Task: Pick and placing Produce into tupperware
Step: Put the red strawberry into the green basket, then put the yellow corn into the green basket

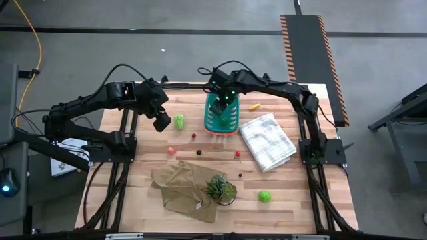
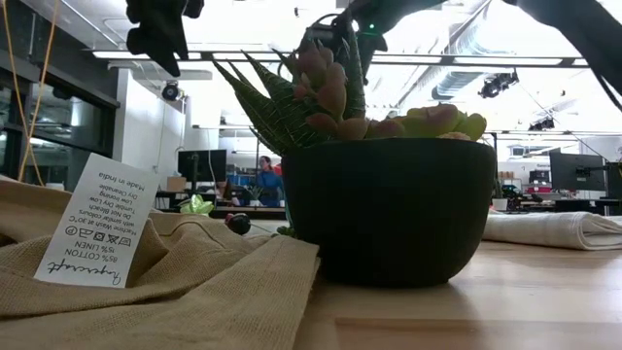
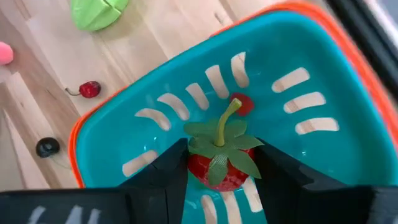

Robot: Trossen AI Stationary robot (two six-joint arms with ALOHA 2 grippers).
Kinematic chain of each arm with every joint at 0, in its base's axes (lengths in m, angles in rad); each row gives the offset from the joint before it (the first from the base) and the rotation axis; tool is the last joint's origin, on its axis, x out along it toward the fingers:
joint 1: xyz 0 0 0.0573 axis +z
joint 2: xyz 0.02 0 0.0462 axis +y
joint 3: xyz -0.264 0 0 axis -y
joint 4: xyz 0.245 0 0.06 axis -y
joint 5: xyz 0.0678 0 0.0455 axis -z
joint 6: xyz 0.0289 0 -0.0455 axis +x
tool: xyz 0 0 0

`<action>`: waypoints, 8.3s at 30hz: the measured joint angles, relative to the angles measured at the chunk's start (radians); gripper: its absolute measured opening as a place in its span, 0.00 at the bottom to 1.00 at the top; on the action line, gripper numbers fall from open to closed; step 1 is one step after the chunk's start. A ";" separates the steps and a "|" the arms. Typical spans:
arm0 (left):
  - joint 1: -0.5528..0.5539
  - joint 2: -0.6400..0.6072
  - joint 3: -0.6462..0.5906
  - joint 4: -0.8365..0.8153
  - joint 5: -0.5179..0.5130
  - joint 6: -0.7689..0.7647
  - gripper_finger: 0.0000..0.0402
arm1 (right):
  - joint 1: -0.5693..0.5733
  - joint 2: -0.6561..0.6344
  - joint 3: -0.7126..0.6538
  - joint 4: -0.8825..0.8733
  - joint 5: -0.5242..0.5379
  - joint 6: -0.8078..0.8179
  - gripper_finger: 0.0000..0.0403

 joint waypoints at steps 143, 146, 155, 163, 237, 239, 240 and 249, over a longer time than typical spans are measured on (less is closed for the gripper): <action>0.000 0.000 0.000 -0.006 -0.053 0.055 0.62 | -0.341 -0.399 -0.580 0.098 0.056 0.926 0.44; 0.000 0.000 0.000 0.003 -0.054 0.064 0.62 | -0.330 -0.373 -0.580 0.102 0.058 0.995 0.44; -0.001 0.000 0.000 0.007 -0.054 0.128 0.62 | -0.311 -0.317 -0.580 0.094 0.052 1.161 0.44; -0.001 0.000 0.000 0.007 -0.061 0.165 0.62 | -0.311 -0.283 -0.580 0.093 0.031 1.319 0.44; 0.000 0.000 0.000 -0.025 -0.140 0.262 0.62 | -0.328 -0.208 -0.727 0.295 0.045 1.579 0.44; 0.000 0.000 0.000 -0.026 -0.140 0.262 0.62 | -0.331 -0.208 -0.727 0.296 0.045 1.579 0.44; 0.000 0.000 0.000 -0.026 -0.140 0.262 0.62 | -0.333 -0.208 -0.727 0.296 0.045 1.578 0.44; 0.000 0.000 0.000 -0.026 -0.140 0.254 0.62 | -0.337 -0.208 -0.727 0.296 0.045 1.572 0.38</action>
